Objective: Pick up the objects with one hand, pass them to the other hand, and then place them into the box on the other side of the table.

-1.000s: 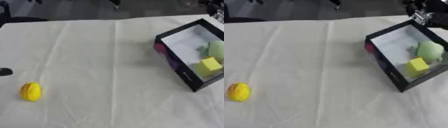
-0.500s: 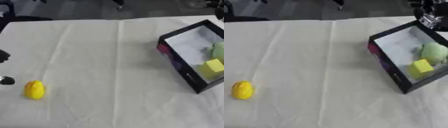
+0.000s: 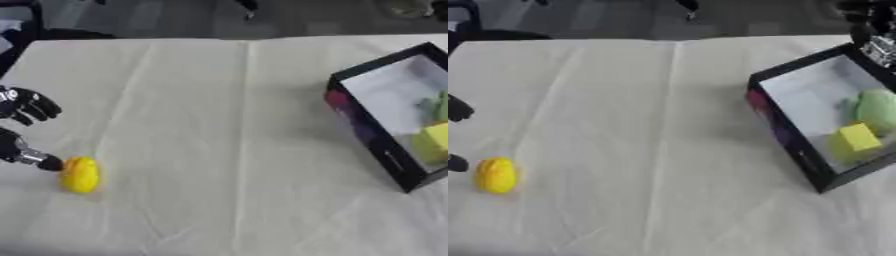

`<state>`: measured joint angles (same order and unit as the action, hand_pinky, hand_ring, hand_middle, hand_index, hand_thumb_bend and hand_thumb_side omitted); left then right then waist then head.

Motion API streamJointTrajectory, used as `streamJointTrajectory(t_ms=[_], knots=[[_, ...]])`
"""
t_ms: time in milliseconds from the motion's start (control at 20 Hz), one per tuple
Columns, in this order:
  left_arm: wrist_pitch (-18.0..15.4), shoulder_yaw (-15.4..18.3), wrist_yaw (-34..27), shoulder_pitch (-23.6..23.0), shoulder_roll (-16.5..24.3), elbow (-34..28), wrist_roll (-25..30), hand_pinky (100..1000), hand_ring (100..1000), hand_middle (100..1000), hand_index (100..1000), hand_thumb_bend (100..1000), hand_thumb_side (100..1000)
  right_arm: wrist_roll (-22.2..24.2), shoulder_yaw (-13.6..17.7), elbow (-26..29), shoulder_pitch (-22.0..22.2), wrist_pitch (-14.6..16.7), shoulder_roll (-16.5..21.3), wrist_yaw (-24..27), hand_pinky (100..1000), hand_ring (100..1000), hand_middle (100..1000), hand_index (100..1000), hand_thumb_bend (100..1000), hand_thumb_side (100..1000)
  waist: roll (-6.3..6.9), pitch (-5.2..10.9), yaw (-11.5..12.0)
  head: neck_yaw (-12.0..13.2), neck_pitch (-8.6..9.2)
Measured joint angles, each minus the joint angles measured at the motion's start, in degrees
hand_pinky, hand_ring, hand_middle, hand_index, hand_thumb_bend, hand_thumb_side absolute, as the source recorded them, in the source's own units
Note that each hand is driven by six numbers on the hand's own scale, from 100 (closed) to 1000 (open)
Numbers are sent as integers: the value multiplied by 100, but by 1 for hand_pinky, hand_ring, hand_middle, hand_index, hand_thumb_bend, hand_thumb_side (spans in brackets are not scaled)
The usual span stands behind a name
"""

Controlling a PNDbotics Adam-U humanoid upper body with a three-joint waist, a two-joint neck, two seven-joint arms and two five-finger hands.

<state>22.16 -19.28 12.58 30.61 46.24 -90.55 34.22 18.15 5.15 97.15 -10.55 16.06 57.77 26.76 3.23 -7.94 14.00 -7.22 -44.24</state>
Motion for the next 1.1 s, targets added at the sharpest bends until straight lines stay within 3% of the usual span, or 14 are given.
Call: streamJointTrajectory(t_ms=[450, 800, 1100], knots=[[25, -391, 1070, 218, -311, 564, 385, 855, 825, 745, 797, 895, 187, 34, -74, 0, -3, 31, -46, -188, 1000, 1000, 1000, 1000, 100, 365, 0, 0, -24, 6, 0], [-155, -582, 1437, 223, -401, 826, 832, 855, 823, 745, 788, 833, 141, 55, -103, -4, 0, 28, -65, -281, 1000, 1000, 1000, 1000, 100, 375, 0, 0, -28, 68, 0], [-182, -644, 1723, 222, -470, 941, 880, 849, 817, 738, 769, 749, 104, 78, -105, -9, 5, 28, -108, -338, 1000, 1000, 1000, 1000, 100, 373, 0, 0, -29, 86, 0]])
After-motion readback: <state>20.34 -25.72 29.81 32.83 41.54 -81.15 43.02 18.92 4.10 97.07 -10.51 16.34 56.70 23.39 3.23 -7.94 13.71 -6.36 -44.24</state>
